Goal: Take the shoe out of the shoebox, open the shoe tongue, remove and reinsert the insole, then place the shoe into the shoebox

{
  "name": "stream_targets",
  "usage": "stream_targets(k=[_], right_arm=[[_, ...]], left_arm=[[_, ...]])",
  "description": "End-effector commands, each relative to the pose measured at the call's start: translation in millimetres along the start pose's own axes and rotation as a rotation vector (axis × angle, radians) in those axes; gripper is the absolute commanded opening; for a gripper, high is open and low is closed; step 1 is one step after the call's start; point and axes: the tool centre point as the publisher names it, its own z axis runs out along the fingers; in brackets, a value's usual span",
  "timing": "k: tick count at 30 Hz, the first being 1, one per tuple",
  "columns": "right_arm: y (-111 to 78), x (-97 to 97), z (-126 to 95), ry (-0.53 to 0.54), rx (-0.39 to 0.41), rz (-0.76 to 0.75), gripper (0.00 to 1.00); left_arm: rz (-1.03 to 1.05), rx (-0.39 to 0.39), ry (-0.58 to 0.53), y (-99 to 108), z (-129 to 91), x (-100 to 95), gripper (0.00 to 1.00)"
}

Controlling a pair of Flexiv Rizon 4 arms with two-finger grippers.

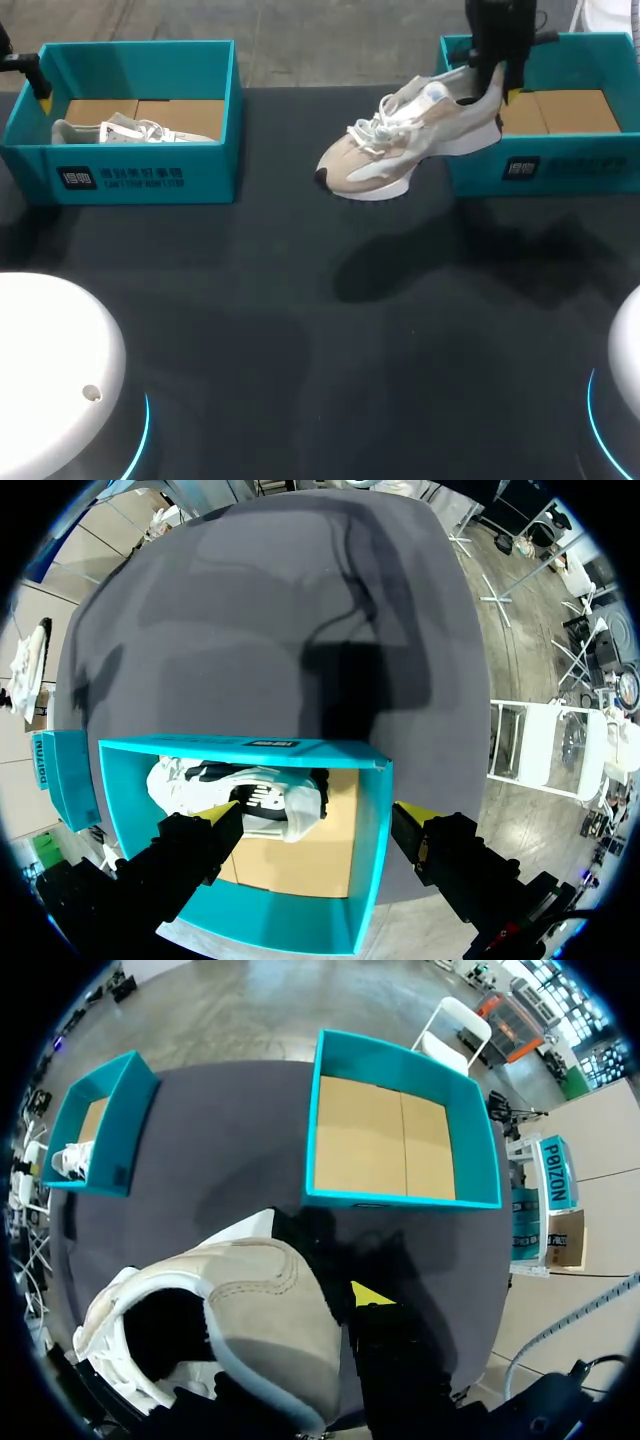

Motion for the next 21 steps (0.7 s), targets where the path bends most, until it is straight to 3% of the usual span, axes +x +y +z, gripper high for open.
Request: stream_targets(k=[1,11,21], right_arm=[[-3.9,7.2,3,0.002,-0.002,0.003,0.0],[-25.2,32.2,-4,-0.046,-0.002,0.03,0.0],[-57.1,61.1,-15,-0.001,-0.006,0.058,0.0]], left_arm=[[0.001,0.0,0.003,0,-1,0.4,1.0],[0.001,0.0,0.003,0,-1,0.4,1.0],[0.001,0.0,0.003,0,-1,0.4,1.0]])
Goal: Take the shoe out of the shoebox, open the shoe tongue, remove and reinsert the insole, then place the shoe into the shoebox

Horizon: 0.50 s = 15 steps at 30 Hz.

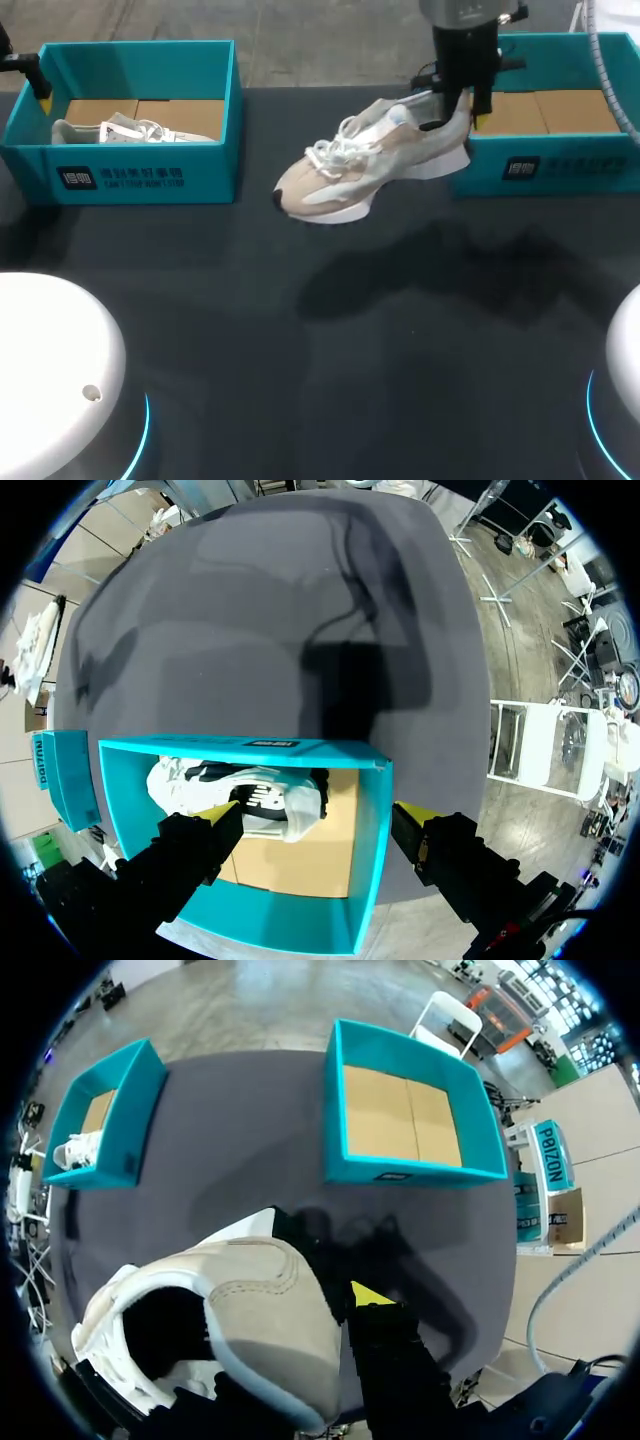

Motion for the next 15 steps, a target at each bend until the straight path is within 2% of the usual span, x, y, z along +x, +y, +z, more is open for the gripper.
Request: stream_targets(k=[1,2,15], right_arm=[[-13.8,5.8,-4.4,0.011,-0.009,0.0,0.0],[-17.2,6.5,-4.2,-0.008,0.015,-0.01,0.0],[-17.2,6.5,-4.2,-0.008,0.015,-0.01,0.0]], left_arm=[[0.001,0.0,0.003,-0.2,-0.7,0.4,1.0],[0.001,0.0,0.003,-0.2,-0.7,0.4,1.0],[0.001,0.0,0.003,-0.2,-0.7,0.4,1.0]])
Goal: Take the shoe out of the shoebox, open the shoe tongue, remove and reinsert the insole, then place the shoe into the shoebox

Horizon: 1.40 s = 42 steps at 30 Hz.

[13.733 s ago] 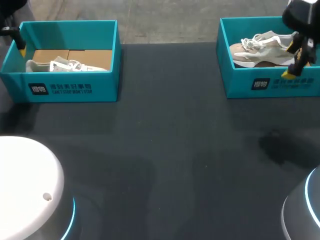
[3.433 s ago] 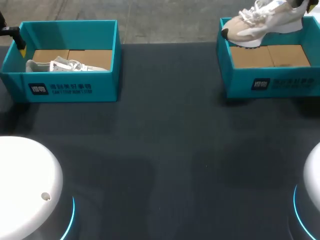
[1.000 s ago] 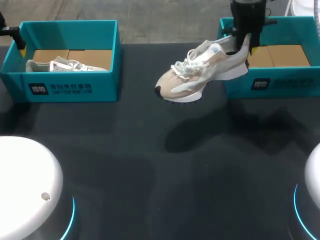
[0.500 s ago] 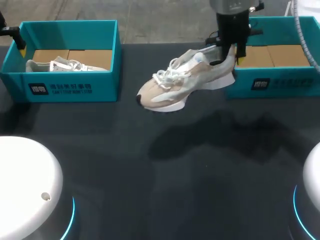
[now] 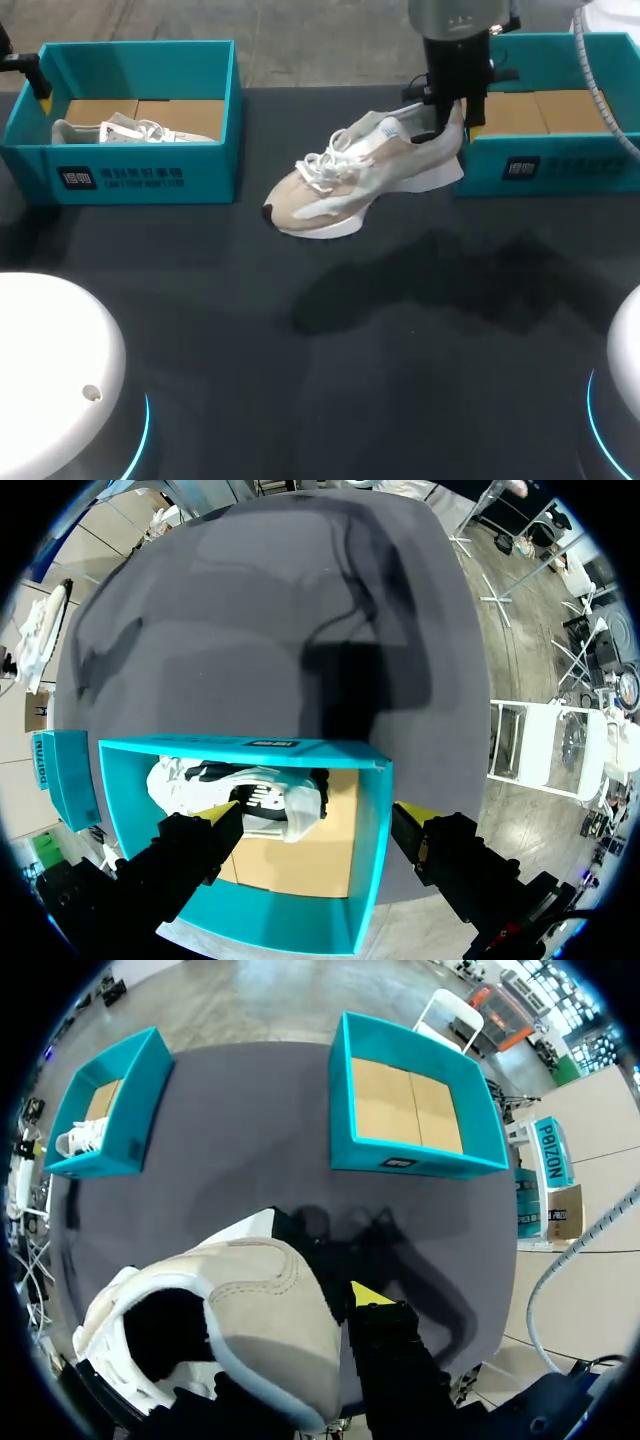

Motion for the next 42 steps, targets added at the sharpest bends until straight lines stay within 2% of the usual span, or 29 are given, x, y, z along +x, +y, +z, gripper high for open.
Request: stream_targets(k=[1,9,11,13,16,28,34,42], right_arm=[[0.3,0.0,-1,0.002,0.001,0.001,0.0],[0.3,0.0,-1,0.002,0.001,0.001,0.0],[-3.6,10.1,-1,0.004,-0.008,0.008,0.0],[-13.2,27.7,-2,0.001,-0.027,-0.003,0.0],[-27.1,44.0,-3,0.016,-0.04,0.017,0.0],[-77.0,110.3,-2,0.036,0.0,0.02,0.0],[-93.9,124.9,1,0.053,0.006,0.039,0.0],[-105.8,130.2,15,0.021,0.004,0.063,0.0]], left_arm=[[0.001,0.0,0.003,0,-1,0.4,1.0],[0.001,0.0,0.003,0,-1,0.4,1.0],[0.001,0.0,0.003,0,-1,0.4,1.0],[0.001,0.0,0.003,0,-1,0.4,1.0],[0.001,0.0,0.003,0,-1,0.4,1.0],[0.001,0.0,0.003,0,-1,0.4,1.0],[0.001,0.0,0.003,0,-1,0.4,1.0],[0.001,0.0,0.003,0,-1,0.4,1.0]])
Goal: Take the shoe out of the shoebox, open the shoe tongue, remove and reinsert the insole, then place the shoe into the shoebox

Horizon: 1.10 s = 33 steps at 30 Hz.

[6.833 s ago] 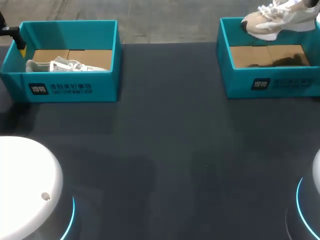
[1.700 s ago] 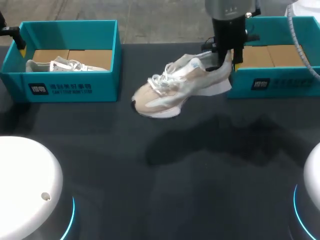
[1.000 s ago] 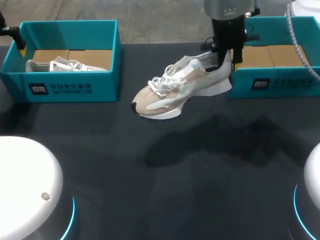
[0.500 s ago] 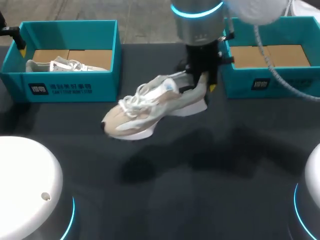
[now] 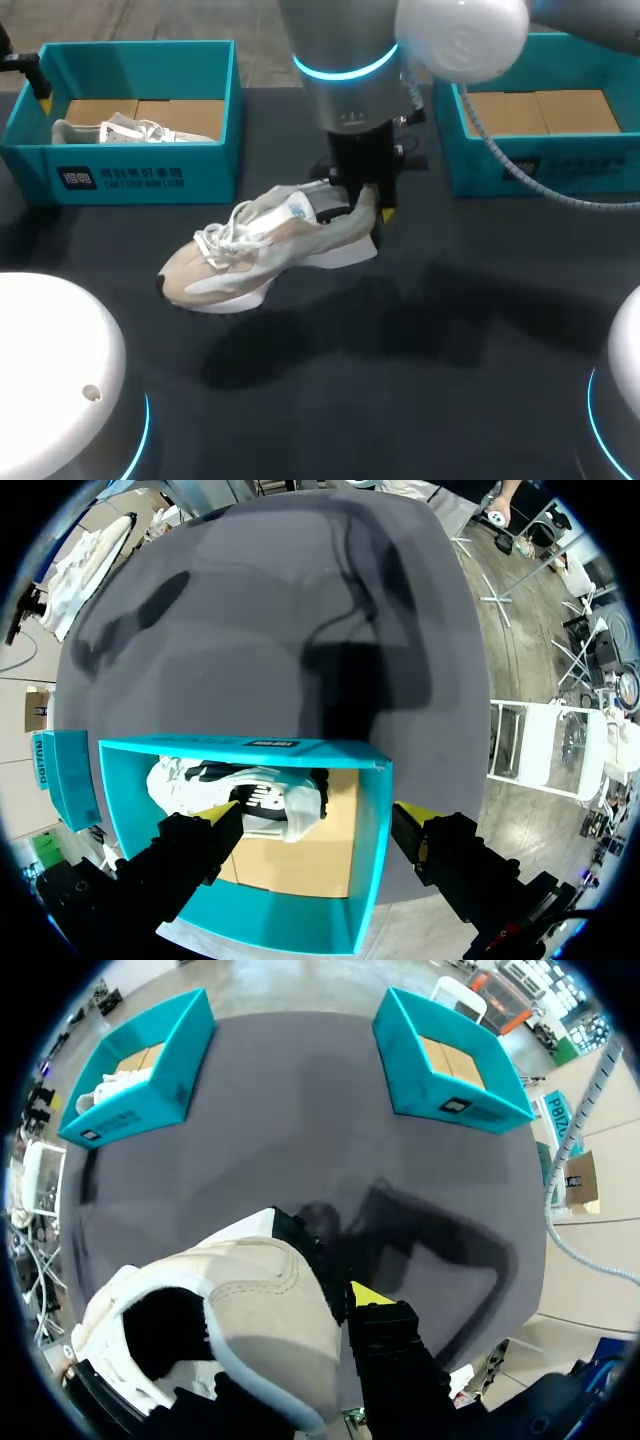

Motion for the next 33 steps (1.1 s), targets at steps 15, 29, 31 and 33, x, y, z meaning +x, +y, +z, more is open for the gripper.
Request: stream_targets(k=[15,29,31,33], right_arm=[[-16.6,8.4,86,-0.068,0.007,0.008,0.0],[-2.3,-9.4,130,-0.056,-0.03,0.058,0.0],[0.1,-10.1,135,-0.048,-0.034,0.061,0.0],[2.2,-8.9,140,-0.042,-0.037,0.062,0.0]], left_arm=[[0.001,0.0,0.003,0,-1,0.4,1.0],[0.001,0.0,0.003,0,-1,0.4,1.0],[0.001,0.0,0.003,0,-1,0.4,1.0],[0.001,0.0,0.003,0,-1,0.4,1.0]])
